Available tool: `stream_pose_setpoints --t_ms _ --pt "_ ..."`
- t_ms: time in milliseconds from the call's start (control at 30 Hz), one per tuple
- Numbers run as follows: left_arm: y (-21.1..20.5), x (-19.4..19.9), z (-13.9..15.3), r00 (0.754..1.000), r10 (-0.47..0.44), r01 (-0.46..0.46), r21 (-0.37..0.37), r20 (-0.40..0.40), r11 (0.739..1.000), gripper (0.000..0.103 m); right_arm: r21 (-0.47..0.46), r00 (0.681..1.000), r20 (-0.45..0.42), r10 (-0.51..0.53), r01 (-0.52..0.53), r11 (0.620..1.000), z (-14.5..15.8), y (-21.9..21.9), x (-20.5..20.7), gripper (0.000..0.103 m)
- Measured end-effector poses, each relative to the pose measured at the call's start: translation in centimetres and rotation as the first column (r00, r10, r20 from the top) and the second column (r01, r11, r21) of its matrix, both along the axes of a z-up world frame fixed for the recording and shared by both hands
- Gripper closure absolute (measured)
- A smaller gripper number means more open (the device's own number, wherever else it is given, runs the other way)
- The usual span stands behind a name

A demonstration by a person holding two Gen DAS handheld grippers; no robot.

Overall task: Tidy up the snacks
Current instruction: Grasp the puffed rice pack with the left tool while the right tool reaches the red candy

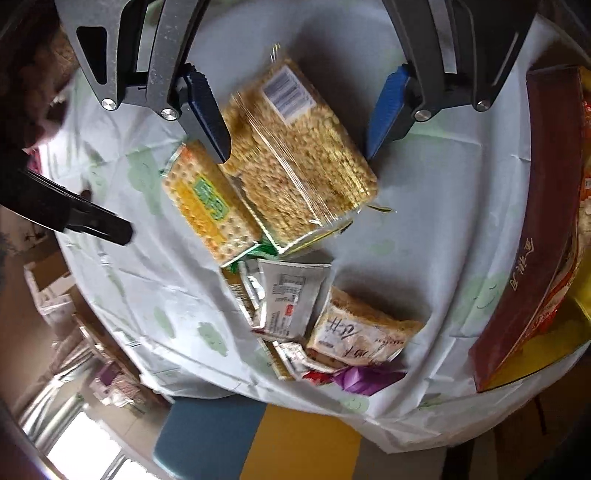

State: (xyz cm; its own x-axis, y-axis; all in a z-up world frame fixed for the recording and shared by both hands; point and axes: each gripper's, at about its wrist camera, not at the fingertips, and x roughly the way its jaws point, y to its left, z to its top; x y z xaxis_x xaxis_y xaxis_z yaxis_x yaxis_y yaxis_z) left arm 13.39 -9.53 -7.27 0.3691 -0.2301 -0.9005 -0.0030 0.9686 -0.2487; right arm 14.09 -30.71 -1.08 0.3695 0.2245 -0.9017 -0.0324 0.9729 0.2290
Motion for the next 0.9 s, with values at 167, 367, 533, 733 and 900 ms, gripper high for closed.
stream_pose_setpoints --t_ms 167,367,533,733,900 --pt "-0.1 0.6 0.1 0.999 0.034 -0.034 0.01 -0.012 0.999 0.027 -0.003 1.0 0.005 -0.003 0.003 1.0 0.0 0.1 0.1 0.065" --pt "-1.2 1.7 0.1 0.998 0.064 -0.063 0.056 -0.015 0.996 0.022 0.002 1.0 0.013 -0.009 0.009 1.0 0.2 -0.1 0.0 0.065" --pt "-2.1 2.1 -0.6 1.0 -0.004 0.002 0.12 0.015 0.993 0.015 0.001 1.0 0.011 -0.015 0.015 1.0 0.2 -0.2 -0.1 0.065" --pt "0.0 0.3 -0.4 0.987 -0.144 0.137 0.098 0.074 0.986 0.021 -0.003 1.0 0.005 -0.023 0.023 1.0 0.1 -0.4 -0.2 0.065" --pt "3.2 -3.2 -0.3 0.969 -0.211 0.2 0.089 0.132 0.976 0.018 -0.019 1.0 -0.002 -0.014 0.014 1.0 -0.1 -0.2 -0.1 0.065"
